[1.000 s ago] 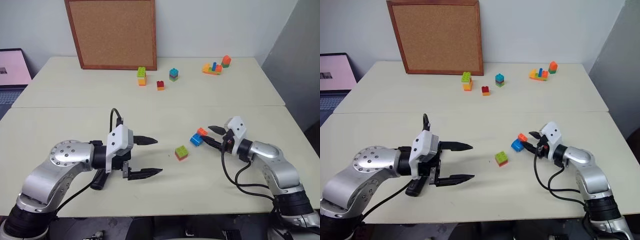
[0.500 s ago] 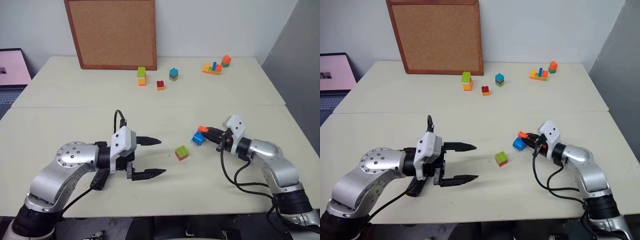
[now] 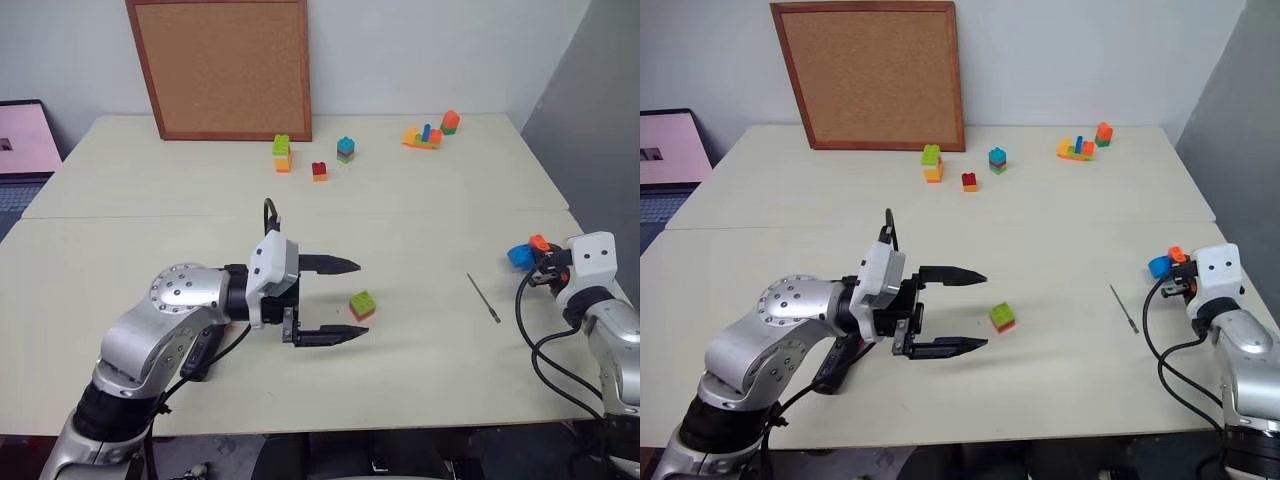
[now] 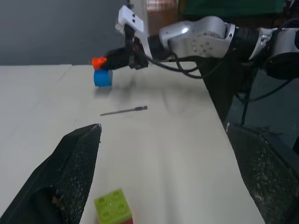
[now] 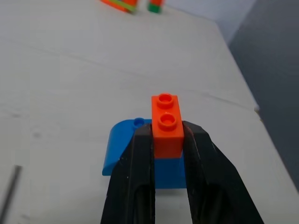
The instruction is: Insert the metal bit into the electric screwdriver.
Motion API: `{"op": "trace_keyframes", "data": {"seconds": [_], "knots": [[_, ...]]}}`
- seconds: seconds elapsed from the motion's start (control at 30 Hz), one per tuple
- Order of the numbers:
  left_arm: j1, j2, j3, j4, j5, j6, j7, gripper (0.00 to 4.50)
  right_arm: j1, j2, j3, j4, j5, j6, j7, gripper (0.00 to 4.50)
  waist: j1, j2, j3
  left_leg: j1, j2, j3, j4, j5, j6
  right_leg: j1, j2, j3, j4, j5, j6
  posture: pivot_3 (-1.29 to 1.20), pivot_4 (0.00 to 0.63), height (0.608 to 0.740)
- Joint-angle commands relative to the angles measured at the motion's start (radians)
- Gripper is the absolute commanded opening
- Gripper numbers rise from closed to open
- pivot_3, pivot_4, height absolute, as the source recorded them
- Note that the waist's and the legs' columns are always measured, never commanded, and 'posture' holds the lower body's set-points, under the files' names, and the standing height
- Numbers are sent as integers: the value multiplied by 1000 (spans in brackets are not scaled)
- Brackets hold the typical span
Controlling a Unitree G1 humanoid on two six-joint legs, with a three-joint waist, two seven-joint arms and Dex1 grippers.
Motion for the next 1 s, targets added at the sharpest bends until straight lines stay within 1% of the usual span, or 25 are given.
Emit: {"op": "trace_keyframes", "data": {"seconds": [0.03,0.2,0.23,0.3,0.4,0.53,0.63,0.73,0.8,0.83,0.9,1.0], "knots": [[-32,-10,-18,20,20,-31,-18,4500,-54,8,-27,86,-14,0,-68,453,-8,1,0,0,0,0,0,0,0,0,1,0,1,0,0,0,150,740],[-44,-15,-27,41,42,-45,-22,4500,-73,24,-49,112,6,0,-110,453,-11,1,0,0,1,0,0,0,0,0,5,0,1,0,-1,0,150,740],[-43,-13,-27,42,46,-47,-23,4500,-68,32,-63,93,23,14,-117,1013,-11,1,0,0,1,0,0,0,0,0,5,0,1,0,-1,0,150,740],[-36,-9,-23,39,51,-48,-22,4500,-53,47,-89,43,57,36,-118,1320,-10,1,0,0,1,0,0,0,0,0,5,0,1,0,-1,0,150,740],[-22,-2,-14,32,56,-46,-17,4500,-25,55,-109,-43,87,59,-112,2133,-9,1,0,0,1,0,0,0,0,0,4,0,0,0,-1,0,150,740],[-6,17,3,24,63,-45,-14,4500,4,38,-133,-154,107,82,-108,2994,-10,2,0,0,1,-1,0,0,0,0,4,1,0,0,0,0,150,740],[29,73,52,15,67,-37,-16,4500,50,-29,-157,-292,124,40,-23,3647,-12,4,1,0,1,-1,-1,0,0,-1,4,2,0,0,0,0,150,740],[71,141,98,17,77,-48,-27,4500,93,-102,-123,-385,158,19,98,4445,-14,4,1,0,2,-1,-2,0,0,-2,5,1,0,-1,-1,0,150,740],[94,176,123,22,80,-55,-35,4500,107,-134,-99,-430,199,35,168,4445,-14,4,1,0,3,-1,-2,0,0,-1,5,0,-1,-1,-1,0,150,740],[118,206,137,30,98,-76,-50,4500,116,-159,-65,-472,246,68,228,4445,-14,4,1,0,3,-1,-1,0,0,-1,5,-1,-1,-1,-1,0,150,740],[162,253,154,38,126,-110,-78,4500,135,-216,25,-542,301,117,339,4445,-14,4,1,1,3,-1,-2,0,0,-2,5,-1,-1,-1,-1,0,150,740],[201,274,165,23,125,-127,-91,4500,136,-278,185,-584,306,132,457,4445,-11,4,1,1,3,-2,-2,0,0,-2,4,-2,-1,-2,-3,0,150,740]]}}
